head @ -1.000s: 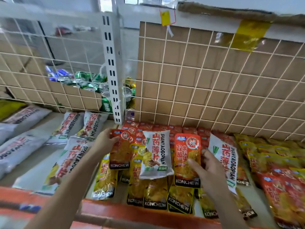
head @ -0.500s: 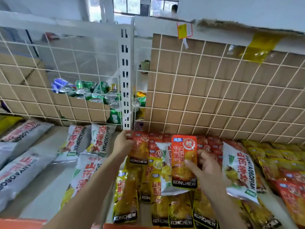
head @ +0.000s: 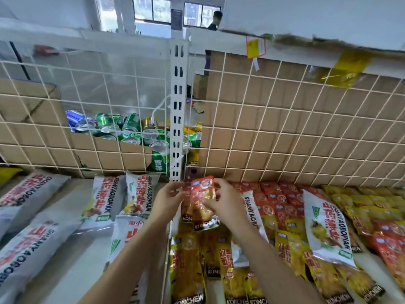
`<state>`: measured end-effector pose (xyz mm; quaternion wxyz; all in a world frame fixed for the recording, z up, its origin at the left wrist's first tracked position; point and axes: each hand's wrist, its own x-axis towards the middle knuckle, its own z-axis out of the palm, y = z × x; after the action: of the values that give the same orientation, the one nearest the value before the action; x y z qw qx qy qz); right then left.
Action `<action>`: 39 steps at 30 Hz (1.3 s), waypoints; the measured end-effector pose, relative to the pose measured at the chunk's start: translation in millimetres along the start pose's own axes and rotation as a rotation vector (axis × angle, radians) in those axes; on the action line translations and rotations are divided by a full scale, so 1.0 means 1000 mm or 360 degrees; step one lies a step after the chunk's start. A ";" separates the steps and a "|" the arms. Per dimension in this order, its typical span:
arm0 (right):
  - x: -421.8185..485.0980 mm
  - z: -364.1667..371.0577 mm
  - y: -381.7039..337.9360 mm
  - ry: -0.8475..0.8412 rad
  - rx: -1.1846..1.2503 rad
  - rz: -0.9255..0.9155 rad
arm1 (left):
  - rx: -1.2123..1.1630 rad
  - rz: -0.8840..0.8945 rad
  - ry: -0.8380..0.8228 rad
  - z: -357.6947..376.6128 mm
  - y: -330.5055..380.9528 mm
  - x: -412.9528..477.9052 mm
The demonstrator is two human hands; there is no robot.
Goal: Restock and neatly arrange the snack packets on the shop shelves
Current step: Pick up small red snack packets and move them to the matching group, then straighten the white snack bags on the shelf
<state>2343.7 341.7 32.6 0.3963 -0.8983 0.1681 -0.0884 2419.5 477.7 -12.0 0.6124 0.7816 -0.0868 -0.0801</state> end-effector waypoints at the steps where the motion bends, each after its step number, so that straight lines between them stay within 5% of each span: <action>1: 0.006 0.009 -0.002 -0.0016 -0.0092 0.0012 | -0.0021 0.0023 -0.0008 -0.002 0.002 -0.002; 8: 0.014 0.032 0.003 0.0077 -0.0818 -0.0123 | -0.0050 0.0148 -0.0062 -0.008 0.012 -0.013; 15: -0.002 0.005 0.005 0.0265 -0.0703 -0.0323 | 0.0025 0.0162 -0.0061 -0.007 0.013 -0.018; 30: -0.066 -0.134 0.153 0.0644 -0.0822 0.0459 | 0.0678 0.0485 -0.0211 0.078 0.033 -0.054; 39: -0.066 -0.149 0.185 0.0339 -0.0726 0.0541 | 0.1219 0.0246 -0.0335 0.126 0.039 -0.069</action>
<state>2195.7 148.3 -6.2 0.1735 -0.9087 0.3722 -0.0746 2321.5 366.4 -2.9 0.2690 0.9319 -0.2313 -0.0754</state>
